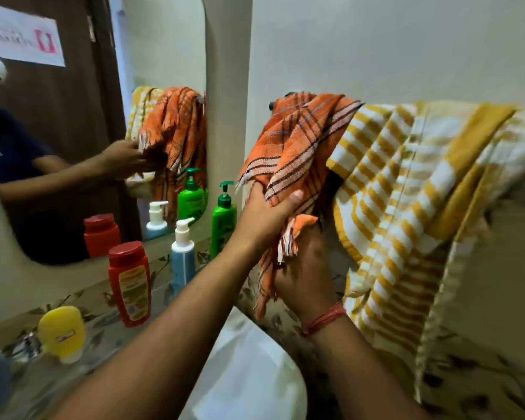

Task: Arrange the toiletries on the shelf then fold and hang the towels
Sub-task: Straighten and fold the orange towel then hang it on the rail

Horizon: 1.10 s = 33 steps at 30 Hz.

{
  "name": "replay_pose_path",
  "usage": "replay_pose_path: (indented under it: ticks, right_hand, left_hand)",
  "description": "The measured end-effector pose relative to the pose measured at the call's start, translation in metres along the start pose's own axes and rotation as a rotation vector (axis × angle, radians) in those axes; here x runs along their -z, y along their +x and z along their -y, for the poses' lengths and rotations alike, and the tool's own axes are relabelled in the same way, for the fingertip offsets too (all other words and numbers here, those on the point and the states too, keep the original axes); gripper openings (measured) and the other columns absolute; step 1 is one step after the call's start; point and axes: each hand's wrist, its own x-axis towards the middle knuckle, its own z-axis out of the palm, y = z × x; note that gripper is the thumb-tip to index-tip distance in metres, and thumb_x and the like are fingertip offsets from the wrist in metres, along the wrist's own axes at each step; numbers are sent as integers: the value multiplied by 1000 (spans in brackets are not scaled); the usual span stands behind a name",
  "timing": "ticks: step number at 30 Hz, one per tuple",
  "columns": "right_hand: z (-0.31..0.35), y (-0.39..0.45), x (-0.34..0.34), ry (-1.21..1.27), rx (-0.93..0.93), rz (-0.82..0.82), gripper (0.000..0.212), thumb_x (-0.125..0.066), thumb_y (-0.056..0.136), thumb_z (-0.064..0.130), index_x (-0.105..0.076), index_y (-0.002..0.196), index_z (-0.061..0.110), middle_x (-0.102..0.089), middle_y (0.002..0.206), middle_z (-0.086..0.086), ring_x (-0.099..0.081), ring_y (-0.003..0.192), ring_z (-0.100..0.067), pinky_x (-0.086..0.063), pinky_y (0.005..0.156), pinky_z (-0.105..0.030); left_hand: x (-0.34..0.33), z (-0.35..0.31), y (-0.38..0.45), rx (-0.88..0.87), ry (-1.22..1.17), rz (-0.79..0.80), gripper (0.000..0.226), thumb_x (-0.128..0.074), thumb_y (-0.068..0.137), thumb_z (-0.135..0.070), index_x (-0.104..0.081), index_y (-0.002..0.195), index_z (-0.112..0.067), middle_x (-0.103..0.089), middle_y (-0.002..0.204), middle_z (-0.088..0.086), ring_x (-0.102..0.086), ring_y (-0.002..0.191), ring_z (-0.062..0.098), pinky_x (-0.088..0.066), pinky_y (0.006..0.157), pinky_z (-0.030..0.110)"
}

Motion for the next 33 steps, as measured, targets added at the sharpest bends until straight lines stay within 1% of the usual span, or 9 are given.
replay_pose_path:
  ticks: [2,5,12,15,21,24,26,29,33]
  right_hand:
    - [3,5,11,-76,35,-94,34,-51,89,17,-60,116,-1,-65,109,-21,-58,106,-34,-47,100,-40]
    - [20,13,41,66,26,-350,23,-49,82,13,-64,97,3,-62,93,-9,-60,88,-27,-53,80,-41]
    - [25,96,40,68,-476,-69,57,-50,97,49,-45,135,6,-55,138,-13,-51,128,-31,-38,103,-34]
    - [18,127,33,239,-688,2,60,-60,94,40,-44,138,2,-53,144,-14,-50,133,-31,-37,106,-30]
    - [18,94,47,199,-552,-237,24,-51,96,14,-65,115,15,-70,102,-3,-68,93,-27,-48,67,-24]
    - [20,60,57,167,-469,-454,27,-53,91,4,-69,112,11,-69,103,1,-61,89,-18,-42,76,-21]
    - [19,39,51,102,-311,-514,27,-55,86,-3,-71,108,2,-69,100,-2,-61,89,-20,-41,79,-20]
    - [6,17,35,-69,-259,-340,26,-48,83,11,-69,91,0,-72,85,-15,-66,79,-36,-42,65,-27]
    - [-14,12,43,-190,-312,-83,45,-33,79,15,-67,106,2,-68,96,-19,-64,85,-38,-47,69,-35]
  left_hand:
    - [0,-7,6,3,-43,-13,25,-67,88,-22,-64,113,-24,-72,113,1,-68,104,20,-54,94,37]
    - [2,-5,8,17,-56,-67,24,-52,89,0,-67,92,-19,-72,89,4,-70,83,23,-54,67,26]
    - [-10,16,-26,-85,-43,-19,42,-55,81,-2,-72,111,-26,-76,103,-7,-71,97,14,-58,91,41]
    - [-20,22,-44,-122,-80,74,33,-61,84,-5,-74,108,-24,-77,102,-3,-71,98,18,-58,91,45]
    - [14,22,-50,-305,-66,-271,14,-60,83,-36,-65,96,-35,-57,106,-6,-59,97,0,-49,85,22]
    - [20,5,-24,-198,-102,-156,49,-59,82,-56,-53,127,-35,-45,131,-6,-52,112,-6,-45,90,16]
    - [14,-7,-2,-69,-177,-35,85,-63,77,-74,-33,149,-41,-38,151,1,-52,128,15,-49,99,34]
    - [-1,-37,19,114,-356,156,89,-60,87,-65,-11,157,-39,-45,149,0,-57,126,30,-52,95,46]
    - [-30,-58,21,55,-91,226,66,-73,83,-43,-51,141,-23,-66,128,6,-67,110,25,-55,99,45]
